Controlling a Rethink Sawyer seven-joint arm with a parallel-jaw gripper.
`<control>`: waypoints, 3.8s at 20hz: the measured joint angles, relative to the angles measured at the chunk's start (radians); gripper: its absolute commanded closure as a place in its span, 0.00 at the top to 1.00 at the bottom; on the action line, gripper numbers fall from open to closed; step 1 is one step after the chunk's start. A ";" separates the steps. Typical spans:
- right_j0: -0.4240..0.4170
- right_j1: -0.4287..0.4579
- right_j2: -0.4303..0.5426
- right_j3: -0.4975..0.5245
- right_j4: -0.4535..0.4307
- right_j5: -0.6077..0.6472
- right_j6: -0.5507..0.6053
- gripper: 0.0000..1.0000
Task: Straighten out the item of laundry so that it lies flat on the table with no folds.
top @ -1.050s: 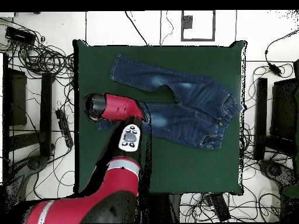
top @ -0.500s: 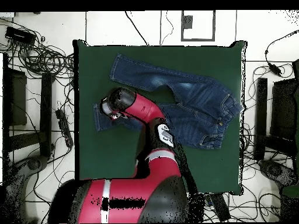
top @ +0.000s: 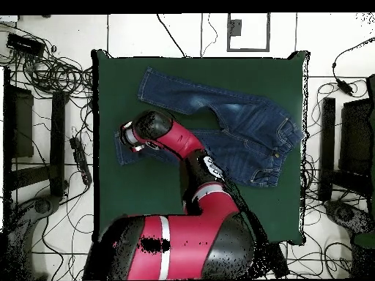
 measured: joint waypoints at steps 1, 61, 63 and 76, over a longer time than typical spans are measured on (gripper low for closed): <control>-0.002 0.001 0.005 0.001 0.000 0.000 0.000 0.00; 0.290 -0.015 -0.372 -0.180 -0.043 0.099 0.152 0.00; 0.282 -0.034 -0.390 -0.180 -0.049 0.112 0.152 0.00; 0.197 -0.119 -0.426 -0.211 -0.091 0.134 0.152 0.00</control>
